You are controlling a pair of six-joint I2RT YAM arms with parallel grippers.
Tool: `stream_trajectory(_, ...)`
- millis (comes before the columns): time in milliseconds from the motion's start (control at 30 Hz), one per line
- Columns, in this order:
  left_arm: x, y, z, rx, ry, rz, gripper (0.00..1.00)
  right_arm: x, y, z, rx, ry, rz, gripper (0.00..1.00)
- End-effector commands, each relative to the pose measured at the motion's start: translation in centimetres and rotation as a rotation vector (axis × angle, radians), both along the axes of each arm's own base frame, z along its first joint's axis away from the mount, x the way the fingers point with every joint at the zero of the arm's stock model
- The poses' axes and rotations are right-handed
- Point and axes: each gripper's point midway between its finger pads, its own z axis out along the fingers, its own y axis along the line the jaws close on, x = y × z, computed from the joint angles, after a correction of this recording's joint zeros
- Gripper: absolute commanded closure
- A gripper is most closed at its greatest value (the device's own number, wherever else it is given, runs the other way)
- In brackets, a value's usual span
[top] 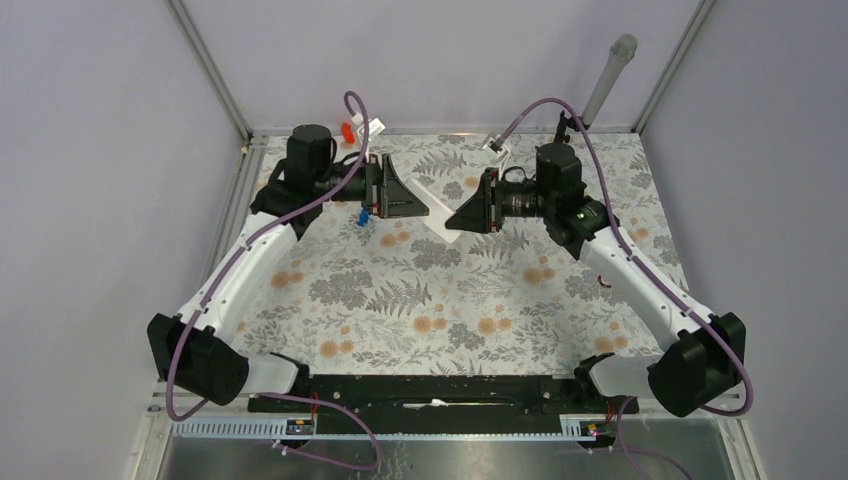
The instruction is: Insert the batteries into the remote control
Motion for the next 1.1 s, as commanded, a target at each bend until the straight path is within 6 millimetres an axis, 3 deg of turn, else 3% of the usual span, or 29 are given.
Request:
stream_trajectory(0,4.5,4.5,-0.7,0.218,-0.145,0.394,0.01,4.7,-2.8,-1.5,-0.146,-0.134,-0.346,1.0)
stream_trajectory(100,6.3,7.9,-1.3,0.308,-0.165,0.609,0.01,7.7,-6.3,-5.7,-0.339,-0.134,-0.581,1.0)
stream_trajectory(200,6.6,10.3,-1.2,0.348,-0.186,0.747,0.01,9.9,-10.6,-9.7,-0.545,-0.155,-0.784,1.0)
stream_trajectory(300,6.1,11.9,-0.7,0.361,-0.205,0.829,0.01,11.1,-14.7,-12.5,-0.751,-0.2,-0.961,1.0)
stream_trajectory(500,4.4,14.7,-0.5,0.43,-0.205,0.936,0.01,11.8,-18.9,-16.4,-1.078,-0.226,-1.114,1.0)
stream_trajectory(667,2.7,16.4,-1.0,0.492,-0.18,0.981,0.01,11.7,-19.4,-20.5,-1.347,-0.249,-1.07,1.0)
stream_trajectory(867,0.8,17.1,-0.4,0.479,-0.192,0.992,0.01,10.6,-17.8,-24.4,-1.437,-0.189,-0.987,1.0)
stream_trajectory(967,0.1,17.3,-0.2,0.477,-0.189,0.993,0.01,9.9,-16.5,-25.5,-1.43,-0.169,-0.935,0.86)
stream_trajectory(1067,-0.5,17.5,-0.2,0.482,-0.182,0.992,0.01,9.2,-15.0,-25.9,-1.353,-0.102,-0.895,0.61)
